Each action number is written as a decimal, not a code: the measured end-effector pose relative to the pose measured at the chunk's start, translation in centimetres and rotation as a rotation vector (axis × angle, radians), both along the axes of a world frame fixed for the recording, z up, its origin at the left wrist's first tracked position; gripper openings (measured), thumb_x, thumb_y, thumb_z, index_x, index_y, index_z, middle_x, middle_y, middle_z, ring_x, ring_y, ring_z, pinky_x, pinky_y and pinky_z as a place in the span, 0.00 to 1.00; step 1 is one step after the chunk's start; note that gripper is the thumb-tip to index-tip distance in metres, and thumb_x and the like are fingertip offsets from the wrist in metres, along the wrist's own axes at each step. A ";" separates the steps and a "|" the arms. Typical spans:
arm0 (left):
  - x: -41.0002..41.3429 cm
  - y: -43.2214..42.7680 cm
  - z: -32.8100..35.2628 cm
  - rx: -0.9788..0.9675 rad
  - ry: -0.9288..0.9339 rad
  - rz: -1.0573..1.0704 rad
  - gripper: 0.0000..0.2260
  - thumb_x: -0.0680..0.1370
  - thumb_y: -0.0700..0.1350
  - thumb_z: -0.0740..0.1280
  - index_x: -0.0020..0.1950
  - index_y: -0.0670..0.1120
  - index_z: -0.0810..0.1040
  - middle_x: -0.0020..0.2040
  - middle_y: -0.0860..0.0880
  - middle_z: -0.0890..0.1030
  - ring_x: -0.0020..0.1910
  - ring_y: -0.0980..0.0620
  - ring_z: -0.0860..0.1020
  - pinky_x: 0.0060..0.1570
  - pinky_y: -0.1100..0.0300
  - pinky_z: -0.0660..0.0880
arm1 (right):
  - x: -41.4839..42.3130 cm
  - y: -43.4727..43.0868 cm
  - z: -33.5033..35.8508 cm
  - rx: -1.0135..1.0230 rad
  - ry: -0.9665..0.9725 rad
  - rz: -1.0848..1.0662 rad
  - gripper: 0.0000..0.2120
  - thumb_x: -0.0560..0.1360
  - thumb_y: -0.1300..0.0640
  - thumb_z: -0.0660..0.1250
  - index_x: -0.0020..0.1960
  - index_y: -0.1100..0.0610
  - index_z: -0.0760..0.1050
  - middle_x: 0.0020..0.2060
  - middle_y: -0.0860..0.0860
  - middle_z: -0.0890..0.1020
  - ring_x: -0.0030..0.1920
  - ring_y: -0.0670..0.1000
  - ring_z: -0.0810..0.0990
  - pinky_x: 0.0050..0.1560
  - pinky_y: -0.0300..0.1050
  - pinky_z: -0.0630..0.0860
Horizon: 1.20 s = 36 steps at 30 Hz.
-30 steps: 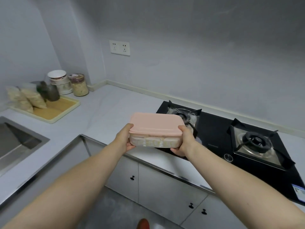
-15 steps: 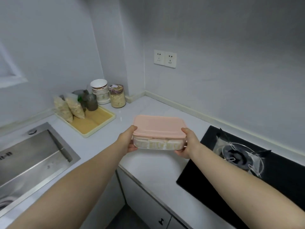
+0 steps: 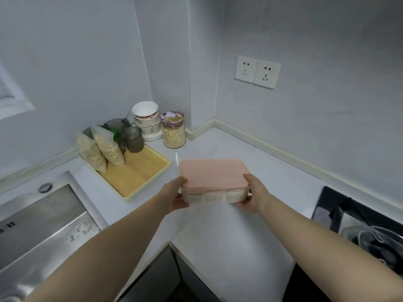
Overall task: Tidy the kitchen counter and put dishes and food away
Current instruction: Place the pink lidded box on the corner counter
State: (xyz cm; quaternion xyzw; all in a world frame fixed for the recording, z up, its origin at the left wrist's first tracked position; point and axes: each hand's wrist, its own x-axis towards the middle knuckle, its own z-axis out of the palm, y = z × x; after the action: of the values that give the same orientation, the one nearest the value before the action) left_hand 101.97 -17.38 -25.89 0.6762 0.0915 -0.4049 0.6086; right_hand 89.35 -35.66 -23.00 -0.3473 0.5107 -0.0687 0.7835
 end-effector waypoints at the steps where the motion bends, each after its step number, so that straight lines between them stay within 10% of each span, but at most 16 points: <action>1: 1.0 -0.4 -0.3 0.003 0.018 -0.004 0.14 0.78 0.48 0.64 0.59 0.42 0.68 0.41 0.39 0.75 0.36 0.42 0.77 0.36 0.50 0.79 | 1.2 -0.2 -0.4 -0.015 -0.010 -0.010 0.12 0.75 0.51 0.66 0.54 0.57 0.71 0.43 0.56 0.77 0.40 0.56 0.77 0.55 0.58 0.76; 11: 9.5 -6.9 -1.7 -0.001 0.013 -0.040 0.11 0.76 0.43 0.66 0.56 0.42 0.72 0.36 0.45 0.68 0.33 0.50 0.69 0.35 0.55 0.75 | 10.7 -2.6 -2.0 -0.130 0.004 -0.107 0.02 0.77 0.62 0.61 0.48 0.60 0.72 0.33 0.54 0.71 0.30 0.51 0.71 0.19 0.35 0.70; 17: 13.0 -9.6 -2.1 -0.014 0.097 -0.117 0.03 0.77 0.36 0.64 0.48 0.41 0.70 0.30 0.44 0.66 0.29 0.51 0.66 0.40 0.56 0.72 | 14.4 -4.6 -2.1 -0.111 -0.066 -0.075 0.03 0.77 0.61 0.62 0.44 0.56 0.71 0.32 0.50 0.69 0.31 0.49 0.69 0.22 0.37 0.67; 22: 14.1 -11.8 -3.1 0.017 0.147 -0.153 0.08 0.77 0.31 0.61 0.39 0.39 0.70 0.32 0.43 0.66 0.31 0.50 0.65 0.36 0.57 0.70 | 17.0 -6.0 -2.4 -0.154 -0.065 -0.053 0.06 0.79 0.60 0.60 0.55 0.57 0.70 0.38 0.50 0.72 0.47 0.51 0.72 0.58 0.50 0.71; 27: 15.9 -13.5 -3.9 0.019 0.137 -0.093 0.05 0.78 0.33 0.61 0.54 0.35 0.71 0.49 0.38 0.74 0.53 0.38 0.76 0.52 0.50 0.77 | 18.6 -8.9 -3.6 -0.192 -0.008 0.010 0.14 0.78 0.56 0.62 0.63 0.56 0.69 0.56 0.50 0.74 0.64 0.54 0.71 0.65 0.52 0.67; 36: 18.3 -15.2 -4.0 0.016 0.139 -0.035 0.15 0.80 0.35 0.61 0.65 0.32 0.68 0.44 0.38 0.74 0.40 0.37 0.78 0.46 0.49 0.78 | 21.3 -10.0 -3.9 -0.209 -0.089 0.009 0.11 0.78 0.57 0.61 0.60 0.59 0.71 0.45 0.52 0.76 0.46 0.53 0.75 0.46 0.47 0.74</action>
State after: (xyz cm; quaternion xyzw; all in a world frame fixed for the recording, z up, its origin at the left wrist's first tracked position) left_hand 120.28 -32.59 -29.91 0.6530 0.1249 -0.4606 0.5881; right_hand 110.68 -45.63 -26.90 -0.4259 0.4639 -0.1333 0.7653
